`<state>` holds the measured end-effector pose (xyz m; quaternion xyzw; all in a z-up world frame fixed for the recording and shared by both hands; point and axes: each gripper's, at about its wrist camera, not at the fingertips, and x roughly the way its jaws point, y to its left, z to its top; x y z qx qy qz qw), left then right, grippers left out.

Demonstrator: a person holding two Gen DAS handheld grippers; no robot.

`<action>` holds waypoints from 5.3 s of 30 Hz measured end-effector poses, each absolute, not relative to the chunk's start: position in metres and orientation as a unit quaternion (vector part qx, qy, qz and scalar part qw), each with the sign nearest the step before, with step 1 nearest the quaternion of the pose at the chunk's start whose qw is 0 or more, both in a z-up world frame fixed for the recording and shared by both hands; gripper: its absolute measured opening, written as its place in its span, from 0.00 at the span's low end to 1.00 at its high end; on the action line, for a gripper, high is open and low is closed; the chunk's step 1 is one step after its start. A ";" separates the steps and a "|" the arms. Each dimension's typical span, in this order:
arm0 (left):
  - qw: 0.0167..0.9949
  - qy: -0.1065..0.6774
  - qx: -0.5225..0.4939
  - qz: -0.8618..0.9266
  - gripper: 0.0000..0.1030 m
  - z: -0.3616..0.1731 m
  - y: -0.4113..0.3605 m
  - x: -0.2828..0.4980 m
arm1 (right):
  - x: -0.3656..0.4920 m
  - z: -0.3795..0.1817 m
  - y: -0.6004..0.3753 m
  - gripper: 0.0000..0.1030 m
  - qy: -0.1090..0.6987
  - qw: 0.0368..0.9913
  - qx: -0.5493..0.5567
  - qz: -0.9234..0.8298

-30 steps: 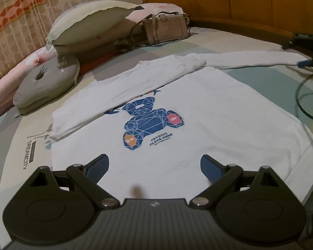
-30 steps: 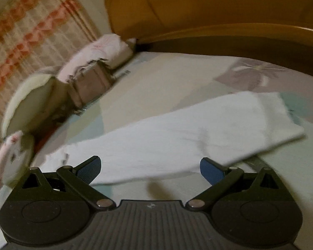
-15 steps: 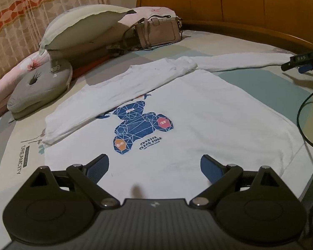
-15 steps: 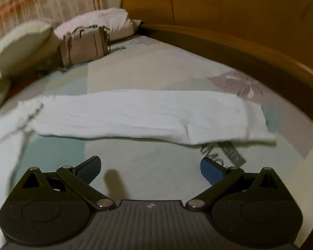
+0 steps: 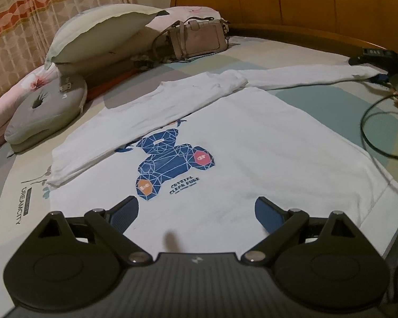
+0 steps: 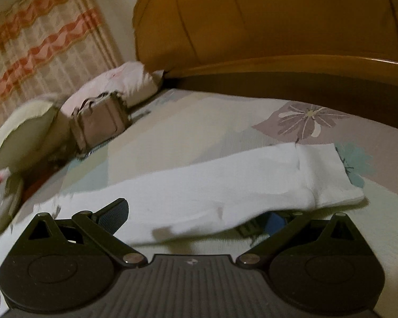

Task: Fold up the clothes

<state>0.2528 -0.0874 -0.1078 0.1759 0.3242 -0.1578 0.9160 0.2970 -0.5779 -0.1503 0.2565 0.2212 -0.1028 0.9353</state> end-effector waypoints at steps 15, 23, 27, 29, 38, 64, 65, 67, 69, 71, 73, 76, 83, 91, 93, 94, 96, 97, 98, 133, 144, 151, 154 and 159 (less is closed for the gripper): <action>0.916 0.326 0.178 -0.154 0.92 -0.109 -0.092 0.258 | 0.333 -0.151 -0.550 1.00 0.225 0.933 0.237 -0.151; 0.917 0.327 0.172 -0.152 0.92 -0.110 -0.084 0.258 | 0.344 -0.152 -0.569 1.00 0.184 0.940 0.261 -0.121; 0.918 0.321 0.176 -0.152 0.92 -0.108 -0.081 0.260 | 0.336 -0.141 -0.559 1.00 0.153 0.953 0.237 -0.111; 0.920 0.318 0.173 -0.149 0.92 -0.105 -0.078 0.261 | 0.338 -0.134 -0.551 1.00 0.148 0.961 0.210 -0.105; 0.921 0.319 0.170 -0.145 0.92 -0.100 -0.054 0.255 | 0.352 -0.104 -0.518 1.00 0.154 0.972 0.161 -0.080; 0.884 0.341 0.160 -0.276 0.92 -0.073 0.013 0.256 | 0.448 -0.053 -0.365 1.00 0.218 0.971 0.083 -0.056; 0.884 0.342 0.159 -0.277 0.92 -0.072 0.015 0.256 | 0.452 -0.053 -0.358 1.00 0.218 0.971 0.082 -0.052; 0.880 0.346 0.161 -0.281 0.92 -0.072 0.018 0.254 | 0.459 -0.051 -0.344 1.00 0.217 0.972 0.078 -0.044; 0.876 0.354 0.164 -0.284 0.92 -0.074 0.020 0.252 | 0.466 -0.051 -0.332 1.00 0.217 0.972 0.077 -0.034; 0.872 0.358 0.169 -0.287 0.92 -0.075 0.021 0.248 | 0.473 -0.052 -0.319 1.00 0.214 0.974 0.074 -0.024; 0.870 0.361 0.174 -0.287 0.92 -0.076 0.022 0.243 | 0.478 -0.052 -0.306 1.00 0.213 0.974 0.070 -0.015; 0.869 0.365 0.172 -0.286 0.92 -0.076 0.027 0.237 | 0.484 -0.053 -0.286 1.00 0.213 0.975 0.065 -0.002; 0.863 0.379 0.173 -0.287 0.92 -0.081 0.035 0.229 | 0.497 -0.053 -0.242 1.00 0.214 0.975 0.054 0.030; 0.859 0.386 0.175 -0.288 0.92 -0.083 0.040 0.216 | 0.507 -0.056 -0.198 1.00 0.215 0.974 0.040 0.063; 0.859 0.386 0.175 -0.286 0.92 -0.084 0.042 0.214 | 0.510 -0.057 -0.189 1.00 0.215 0.973 0.041 0.070; 0.860 0.387 0.175 -0.284 0.92 -0.084 0.043 0.213 | 0.512 -0.057 -0.184 1.00 0.217 0.973 0.041 0.075; 0.860 0.388 0.172 -0.282 0.92 -0.084 0.044 0.212 | 0.515 -0.058 -0.175 1.00 0.218 0.972 0.038 0.083; 0.860 0.389 0.170 -0.282 0.92 -0.083 0.045 0.211 | 0.516 -0.058 -0.170 1.00 0.219 0.971 0.036 0.087; 0.860 0.389 0.168 -0.282 0.92 -0.083 0.046 0.210 | 0.517 -0.058 -0.164 1.00 0.219 0.971 0.034 0.092; 0.860 0.401 0.148 -0.279 0.92 -0.088 0.063 0.192 | 0.504 -0.109 -0.028 1.00 0.298 0.923 -0.062 0.237; 0.863 0.392 0.140 -0.284 0.92 -0.084 0.069 0.181 | 0.475 -0.121 -0.088 1.00 0.355 0.894 -0.061 0.268; 0.863 0.388 0.142 -0.291 0.92 -0.076 0.069 0.175 | 0.465 -0.114 -0.142 1.00 0.342 0.919 -0.089 0.177; 0.860 0.389 0.138 -0.298 0.92 -0.069 0.067 0.170 | 0.461 -0.111 -0.166 1.00 0.332 0.928 -0.104 0.130; 0.859 0.387 0.150 -0.299 0.92 -0.058 0.060 0.167 | 0.455 -0.108 -0.205 1.00 0.320 0.938 -0.115 0.068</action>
